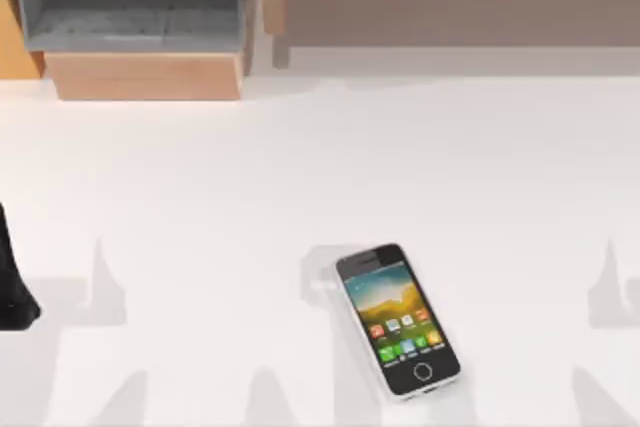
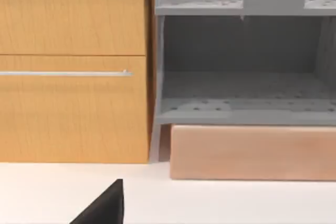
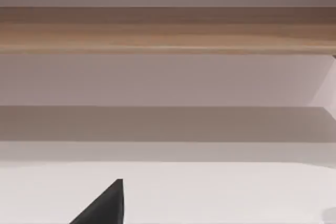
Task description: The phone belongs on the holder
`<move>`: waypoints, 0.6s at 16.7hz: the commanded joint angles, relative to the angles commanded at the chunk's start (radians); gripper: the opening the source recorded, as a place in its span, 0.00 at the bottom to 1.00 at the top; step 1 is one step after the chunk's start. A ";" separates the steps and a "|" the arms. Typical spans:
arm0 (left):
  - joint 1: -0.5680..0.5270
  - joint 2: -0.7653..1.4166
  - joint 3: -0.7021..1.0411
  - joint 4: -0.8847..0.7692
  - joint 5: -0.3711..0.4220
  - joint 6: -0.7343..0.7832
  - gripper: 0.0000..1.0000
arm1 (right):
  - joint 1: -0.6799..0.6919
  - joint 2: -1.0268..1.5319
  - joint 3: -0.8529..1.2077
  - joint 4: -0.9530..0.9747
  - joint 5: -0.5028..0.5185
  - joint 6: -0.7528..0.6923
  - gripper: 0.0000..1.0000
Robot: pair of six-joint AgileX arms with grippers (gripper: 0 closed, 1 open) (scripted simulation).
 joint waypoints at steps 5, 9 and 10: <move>0.000 0.000 0.000 0.000 0.000 0.000 1.00 | 0.035 0.062 0.061 -0.043 -0.001 0.020 1.00; 0.000 0.000 0.000 0.000 0.000 0.000 1.00 | 0.143 0.295 0.273 -0.186 -0.001 0.083 1.00; 0.000 0.000 0.000 0.000 0.000 0.000 1.00 | 0.177 0.380 0.341 -0.233 -0.001 0.103 1.00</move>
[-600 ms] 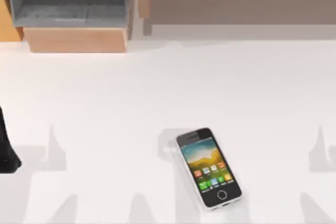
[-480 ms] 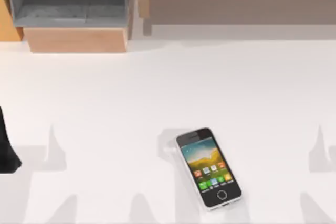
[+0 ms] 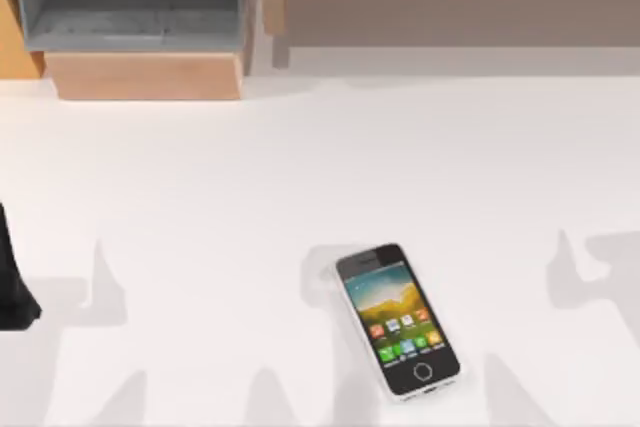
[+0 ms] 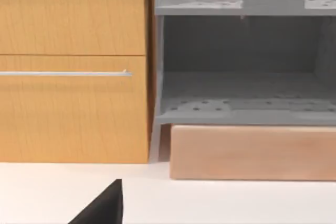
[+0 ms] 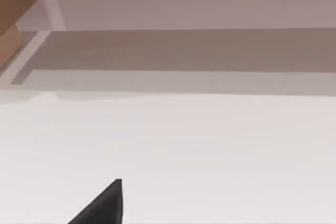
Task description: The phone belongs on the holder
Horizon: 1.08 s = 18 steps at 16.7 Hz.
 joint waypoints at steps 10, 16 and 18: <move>0.000 0.000 0.000 0.000 0.000 0.000 1.00 | 0.384 1.124 0.728 -0.552 0.007 0.210 1.00; 0.000 0.000 0.000 0.000 0.000 0.000 1.00 | 0.549 1.527 1.049 -0.762 0.002 0.303 1.00; 0.000 0.000 0.000 0.000 0.000 0.000 1.00 | 0.577 1.584 1.110 -0.793 0.000 0.319 1.00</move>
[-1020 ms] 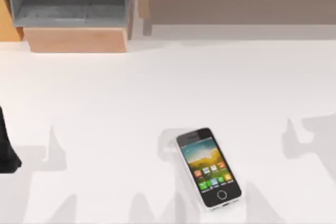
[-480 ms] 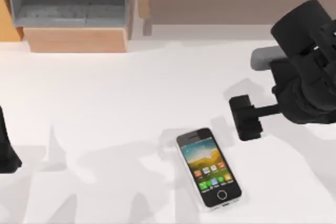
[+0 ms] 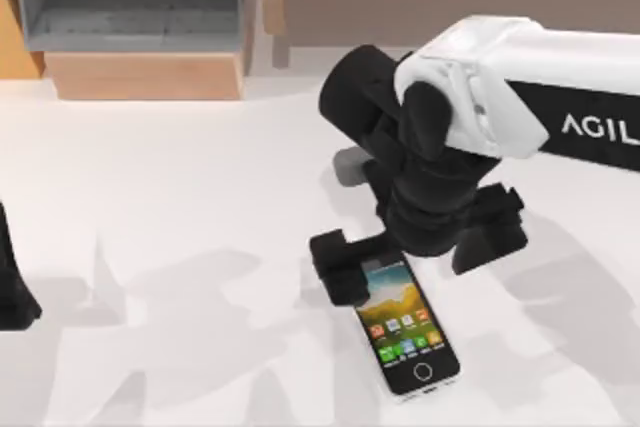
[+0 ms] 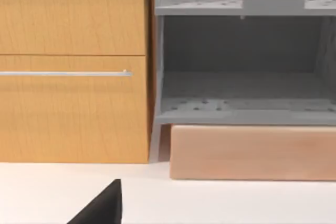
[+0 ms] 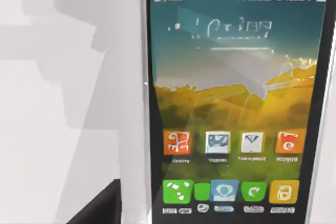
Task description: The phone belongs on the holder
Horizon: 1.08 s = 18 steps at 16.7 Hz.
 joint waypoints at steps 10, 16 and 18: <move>0.000 0.000 0.000 0.000 0.000 0.000 1.00 | 0.008 0.048 -0.012 0.051 0.000 0.005 1.00; 0.000 0.000 0.000 0.000 0.000 0.000 1.00 | 0.012 0.137 -0.113 0.240 0.000 0.009 1.00; 0.000 0.000 0.000 0.000 0.000 0.000 1.00 | 0.012 0.150 -0.127 0.267 0.001 0.010 1.00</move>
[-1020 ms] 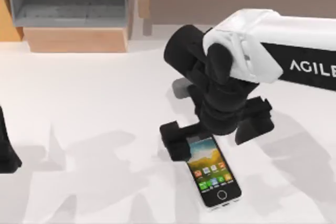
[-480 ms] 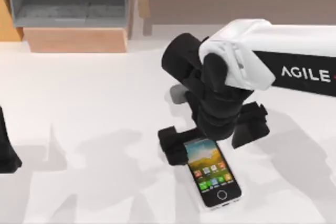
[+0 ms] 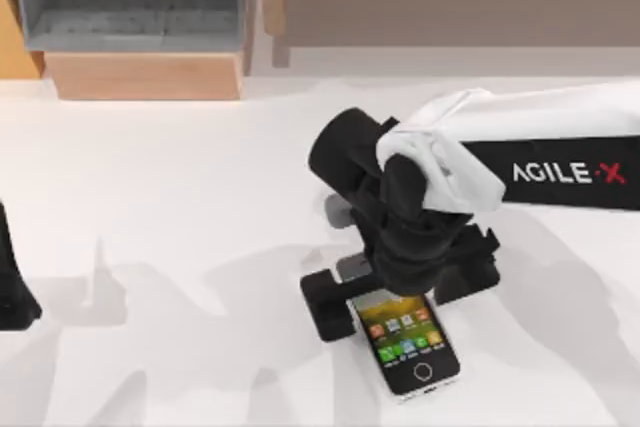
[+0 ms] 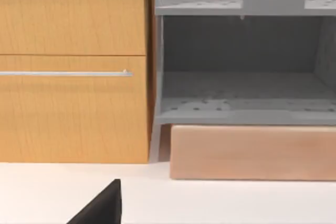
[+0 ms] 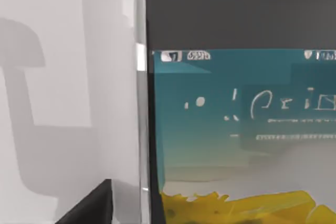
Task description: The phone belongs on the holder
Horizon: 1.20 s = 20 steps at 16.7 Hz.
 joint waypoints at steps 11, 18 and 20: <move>0.000 0.000 0.000 0.000 0.000 0.000 1.00 | 0.000 0.000 0.000 0.001 0.000 0.000 0.40; 0.000 0.000 0.000 0.000 0.000 0.000 1.00 | 0.000 0.000 0.000 0.001 0.000 0.000 0.00; 0.000 0.000 0.000 0.000 0.000 0.000 1.00 | 0.000 0.000 0.000 0.001 0.000 0.000 0.00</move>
